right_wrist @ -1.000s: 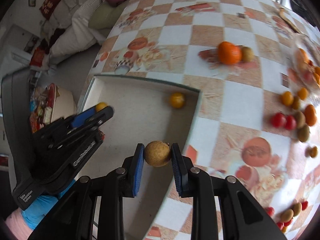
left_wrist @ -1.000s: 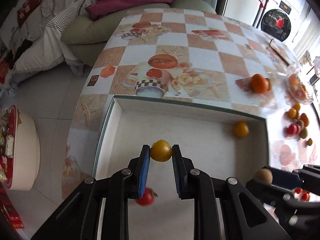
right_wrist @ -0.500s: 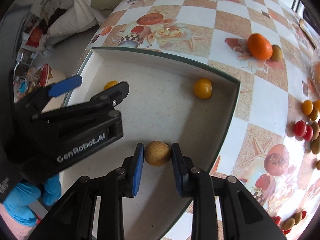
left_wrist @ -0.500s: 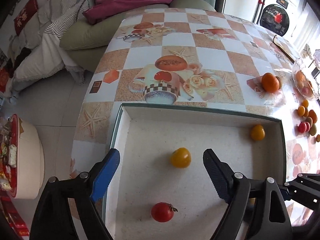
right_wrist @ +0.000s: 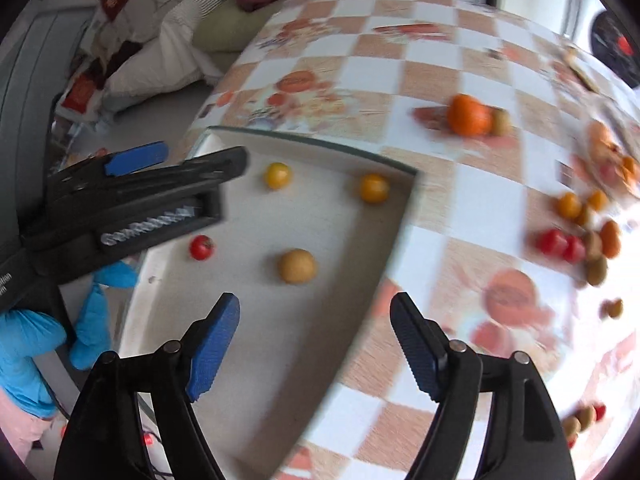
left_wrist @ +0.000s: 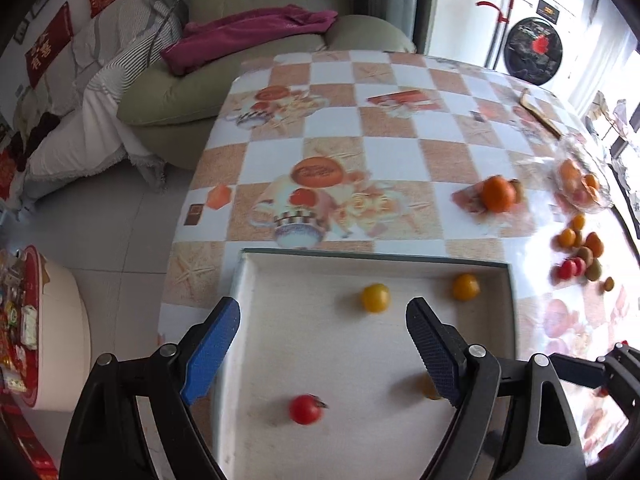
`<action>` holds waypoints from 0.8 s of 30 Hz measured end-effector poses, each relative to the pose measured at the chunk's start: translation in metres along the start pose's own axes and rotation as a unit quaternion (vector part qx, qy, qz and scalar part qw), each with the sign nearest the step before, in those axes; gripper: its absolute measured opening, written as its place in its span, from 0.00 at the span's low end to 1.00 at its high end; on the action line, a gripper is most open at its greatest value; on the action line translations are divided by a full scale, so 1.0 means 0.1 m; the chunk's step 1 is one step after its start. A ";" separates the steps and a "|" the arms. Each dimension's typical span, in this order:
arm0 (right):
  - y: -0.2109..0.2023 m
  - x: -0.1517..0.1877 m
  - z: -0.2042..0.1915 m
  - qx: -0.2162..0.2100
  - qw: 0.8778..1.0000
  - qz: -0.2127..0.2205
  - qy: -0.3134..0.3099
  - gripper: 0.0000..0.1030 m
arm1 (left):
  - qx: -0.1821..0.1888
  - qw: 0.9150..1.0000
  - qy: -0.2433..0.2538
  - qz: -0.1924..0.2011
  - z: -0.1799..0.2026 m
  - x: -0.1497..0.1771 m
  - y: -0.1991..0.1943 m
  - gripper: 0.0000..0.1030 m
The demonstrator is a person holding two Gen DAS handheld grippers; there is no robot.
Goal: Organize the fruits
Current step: 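Return both tools to the fruit and grasp a yellow tomato with the right tool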
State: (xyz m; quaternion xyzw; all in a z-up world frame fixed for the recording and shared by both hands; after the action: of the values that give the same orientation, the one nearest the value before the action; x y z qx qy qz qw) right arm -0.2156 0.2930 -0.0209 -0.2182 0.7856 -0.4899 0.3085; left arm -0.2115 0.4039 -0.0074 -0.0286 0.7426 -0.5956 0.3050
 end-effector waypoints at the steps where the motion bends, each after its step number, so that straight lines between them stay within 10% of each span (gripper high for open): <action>1: -0.05 0.03 0.07 -0.001 1.000 0.002 0.011 0.78 | 0.003 1.000 0.005 0.001 0.08 0.00 -0.03 0.84; 17: -0.75 0.54 1.88 0.082 0.976 0.029 0.200 0.78 | 0.102 0.991 0.088 -0.008 1.80 -0.01 -0.29 0.84; 24: -0.81 0.59 2.28 0.077 0.971 0.027 0.223 0.78 | 0.087 0.989 0.111 -0.034 2.18 0.08 -0.02 0.84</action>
State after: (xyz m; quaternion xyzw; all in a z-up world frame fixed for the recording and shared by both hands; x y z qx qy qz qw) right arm -0.0953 0.0760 -0.0389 -0.0571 0.8000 -0.5769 0.1546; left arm -0.1123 0.2114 -0.0319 0.0396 0.7159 -0.6673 0.2016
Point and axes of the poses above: each gripper's, at about its wrist camera, not at the fingertips, and y roughly the way its jaws point, z to its right, x to its underside, the point moved 8 cm from there along y, roughly the way its jaws point, and after that the axes turned 3 degrees about -x, right-handed, at the moved point
